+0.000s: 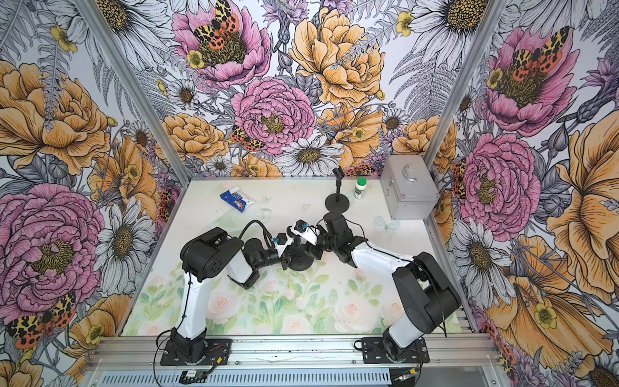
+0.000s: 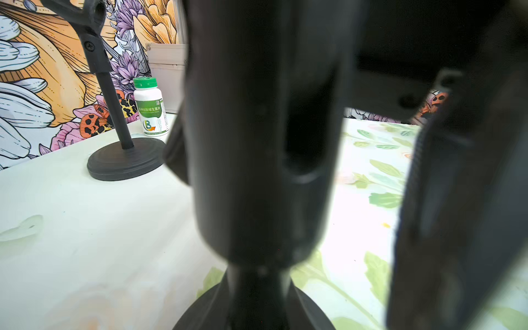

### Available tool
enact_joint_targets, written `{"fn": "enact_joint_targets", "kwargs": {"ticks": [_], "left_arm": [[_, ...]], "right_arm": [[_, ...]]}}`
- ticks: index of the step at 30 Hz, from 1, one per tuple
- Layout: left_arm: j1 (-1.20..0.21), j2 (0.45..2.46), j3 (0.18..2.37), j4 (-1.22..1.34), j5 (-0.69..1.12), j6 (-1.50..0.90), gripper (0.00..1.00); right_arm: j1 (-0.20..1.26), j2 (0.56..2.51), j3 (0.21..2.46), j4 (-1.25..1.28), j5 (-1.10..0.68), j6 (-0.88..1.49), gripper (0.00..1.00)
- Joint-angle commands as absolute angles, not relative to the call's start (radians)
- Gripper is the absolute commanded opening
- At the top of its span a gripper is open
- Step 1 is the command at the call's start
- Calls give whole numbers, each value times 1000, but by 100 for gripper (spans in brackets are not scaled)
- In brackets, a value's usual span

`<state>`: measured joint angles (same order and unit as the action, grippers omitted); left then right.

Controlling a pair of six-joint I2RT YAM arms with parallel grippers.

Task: Assemble a microphone stand
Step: Screw the microphone stand pole into the microphone stand base.

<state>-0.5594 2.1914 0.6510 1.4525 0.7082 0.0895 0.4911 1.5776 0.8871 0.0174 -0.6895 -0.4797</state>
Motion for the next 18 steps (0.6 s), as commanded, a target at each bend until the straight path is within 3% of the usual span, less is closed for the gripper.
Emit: {"fn": "enact_joint_targets", "kwargs": {"ticks": [1,11,18], "left_arm": [[-587,2206,644,1411,739,123,18],[-587,2207,643,1411,739,126,18],[-587,2209,644,1412,739,124,18]], "right_arm": [[457,1606,925,-225,-974,-678,55],[407,1725,1080,-226,-968,-699,56],[386,1758,1122,-228,-1122,-703,50]]}}
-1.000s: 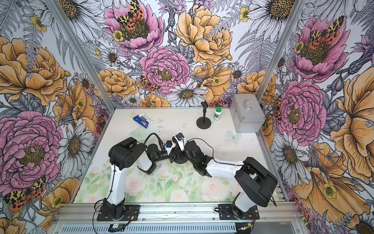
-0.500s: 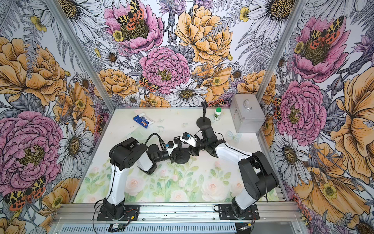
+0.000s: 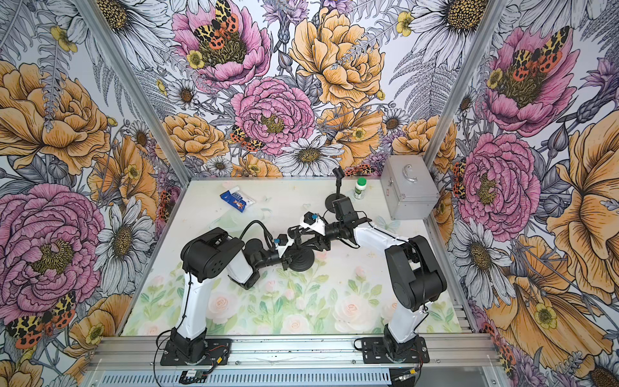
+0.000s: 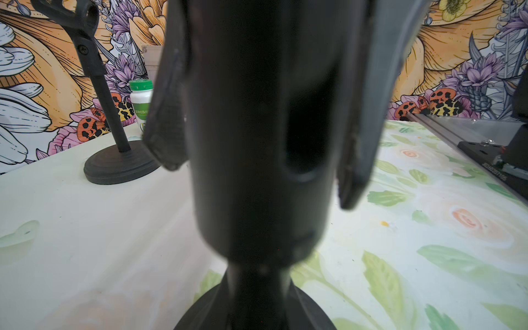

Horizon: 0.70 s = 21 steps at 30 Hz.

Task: Assemble a microphone stand
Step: Screw the microphone stand pole into the microphone stand base.

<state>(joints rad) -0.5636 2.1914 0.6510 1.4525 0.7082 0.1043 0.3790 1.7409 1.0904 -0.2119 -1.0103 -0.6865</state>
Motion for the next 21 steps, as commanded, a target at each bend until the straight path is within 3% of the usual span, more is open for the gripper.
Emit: {"fn": "enact_joint_targets", "kwargs": {"ticks": [1,11,15,17,21], "left_arm": [[-588,2209,644,1412,739,124,18],[-586,2209,646,1411,739,118,18],[-586,2210,647,1411,739,117,18],[-586,2210,647,1412,739,116,18],[-586,2211,648,1413,736,115,18]], "right_arm": [[387,1759,1123,-227,-1130,-704,48],[416,1772,1127,-228,-1145,-679,36],[424,1773,1125,-229,-1113,-679,26],[429,1772,1123,-227,-1096,-678,15],[461,1759,1105,-224,-906,-633,2]]}}
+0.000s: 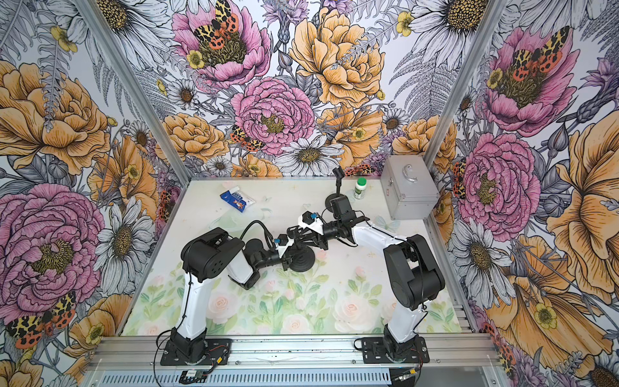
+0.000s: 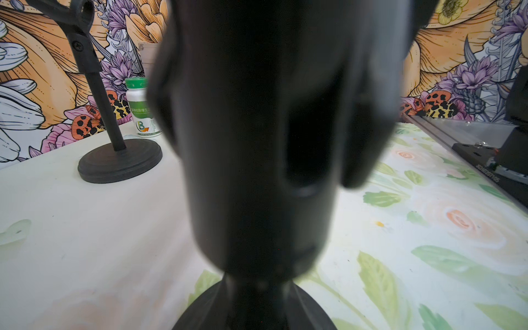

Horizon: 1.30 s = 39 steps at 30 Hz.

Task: Assemble a microphone stand
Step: Screw the microphone stand pole into the microphone stand base.

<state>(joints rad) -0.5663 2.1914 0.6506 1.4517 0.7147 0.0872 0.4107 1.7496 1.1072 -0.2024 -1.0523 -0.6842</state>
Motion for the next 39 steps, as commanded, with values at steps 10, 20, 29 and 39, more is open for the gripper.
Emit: {"fn": "enact_joint_targets", "kwargs": {"ticks": [10,20,29,39], "left_arm": [[-587,2212,649,1412,726,114,18],[-589,2210,647,1412,721,116,18],[-588,2210,646,1412,731,121,18],[-588,2210,646,1411,735,122,18]], "right_arm": [[614,1543,671,416,-49,9,0],[731,1577,676,454,-309,-190,16],[463,1580,877,-28,-856,-531,49],[422,1721,1055,-48,-1062,-546,51]]}}
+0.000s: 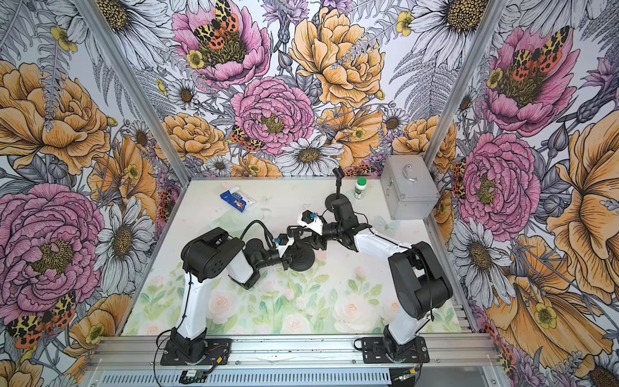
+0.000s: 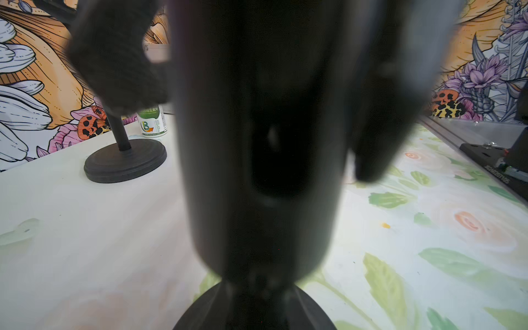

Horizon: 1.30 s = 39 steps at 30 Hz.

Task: Assemble a microphone stand
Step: Screw the microphone stand pole into the microphone stand base.

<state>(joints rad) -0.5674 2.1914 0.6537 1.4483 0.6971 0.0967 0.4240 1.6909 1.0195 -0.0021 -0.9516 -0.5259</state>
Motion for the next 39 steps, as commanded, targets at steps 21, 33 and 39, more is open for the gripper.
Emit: {"fn": "enact_joint_targets", "kwargs": {"ticks": [21,33,39], "left_arm": [[-587,2210,646,1412,734,120,18],[-589,2210,647,1412,730,118,18],[-588,2210,647,1411,733,117,18]], "right_arm": [[518,1718,1013,68,-838,-456,0],[884,1653,684,629,214,-9,0],[784,1627,715,551,-163,-188,16]]}}
